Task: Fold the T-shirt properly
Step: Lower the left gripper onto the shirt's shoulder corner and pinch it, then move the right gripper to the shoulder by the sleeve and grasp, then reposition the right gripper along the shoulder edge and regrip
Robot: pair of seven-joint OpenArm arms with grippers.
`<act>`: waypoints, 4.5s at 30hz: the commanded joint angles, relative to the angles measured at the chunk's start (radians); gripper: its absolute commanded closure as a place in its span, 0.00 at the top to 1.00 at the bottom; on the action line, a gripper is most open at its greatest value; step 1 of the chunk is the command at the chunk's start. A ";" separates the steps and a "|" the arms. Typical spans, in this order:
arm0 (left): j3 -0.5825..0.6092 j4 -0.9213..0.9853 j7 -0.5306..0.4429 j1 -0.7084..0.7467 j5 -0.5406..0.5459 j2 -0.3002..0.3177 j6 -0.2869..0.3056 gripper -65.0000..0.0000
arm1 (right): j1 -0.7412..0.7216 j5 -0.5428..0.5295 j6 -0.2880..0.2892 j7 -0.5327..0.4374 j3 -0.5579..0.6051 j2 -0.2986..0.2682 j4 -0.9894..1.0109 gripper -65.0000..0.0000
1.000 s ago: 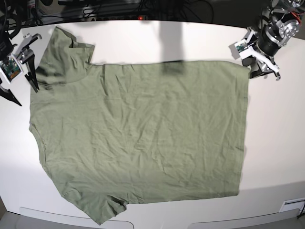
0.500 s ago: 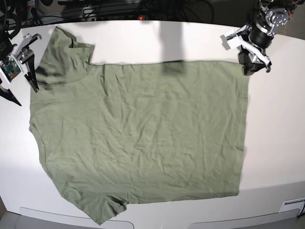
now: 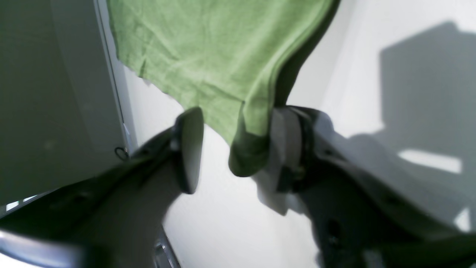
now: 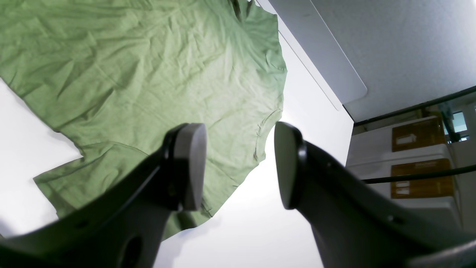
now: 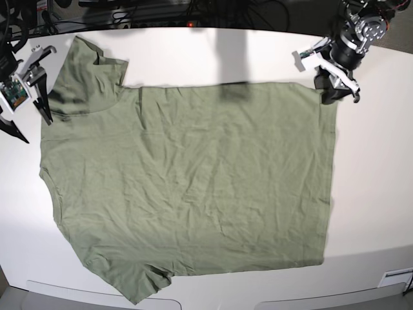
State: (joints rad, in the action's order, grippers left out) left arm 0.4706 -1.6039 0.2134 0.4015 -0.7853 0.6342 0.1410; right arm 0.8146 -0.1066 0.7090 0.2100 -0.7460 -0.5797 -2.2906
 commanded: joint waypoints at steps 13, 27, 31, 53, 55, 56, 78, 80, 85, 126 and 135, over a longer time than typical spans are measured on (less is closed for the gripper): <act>0.010 -0.016 0.002 0.014 0.026 0.006 0.067 0.00 | 0.006 0.087 -0.011 0.210 0.289 -0.017 0.072 0.46; 0.010 -0.016 -0.002 0.014 0.026 0.006 0.067 0.00 | 0.005 0.299 -0.011 0.263 0.519 -0.035 0.282 0.61; 0.010 -0.016 -0.002 0.014 0.026 0.006 0.067 0.00 | 0.005 0.298 -0.011 0.256 0.524 -0.035 0.318 0.61; 0.010 -0.016 -0.002 0.014 0.026 0.006 0.067 0.00 | -0.003 0.343 -0.011 0.186 0.524 -0.035 0.400 0.61; 0.010 -0.016 -0.002 0.014 0.026 0.006 0.066 0.00 | -0.003 0.343 -0.011 0.176 0.524 -0.035 0.402 0.61; 0.010 -0.016 -0.002 0.014 0.026 0.006 0.066 0.00 | -0.003 0.343 -0.011 0.168 0.524 -0.035 0.404 0.61; 0.010 -0.016 -0.005 0.014 0.026 0.006 0.066 0.00 | -0.094 0.486 -0.014 0.163 0.525 -0.064 0.547 0.61; 0.010 -0.016 -0.005 0.014 0.026 0.006 0.066 0.00 | -0.094 0.514 -0.054 0.164 0.525 -0.079 0.547 0.61; 0.010 -0.016 -0.005 0.014 0.026 0.006 0.067 0.00 | -0.094 0.519 -0.076 0.160 0.525 -0.100 0.547 0.61; 0.010 -0.016 -0.005 0.014 0.026 0.006 0.066 0.00 | -0.100 0.217 -0.011 0.103 0.584 -0.044 0.389 0.61; 0.010 -0.016 -0.005 0.014 0.026 0.006 0.066 0.00 | -0.100 0.446 -0.066 0.141 0.798 -0.044 0.396 0.61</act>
State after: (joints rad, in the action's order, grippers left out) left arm 0.4778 -1.6169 0.2062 0.4072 -0.7696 0.6308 0.1677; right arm 0.7097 0.3283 0.6342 0.3397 0.0570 -0.6121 -1.8858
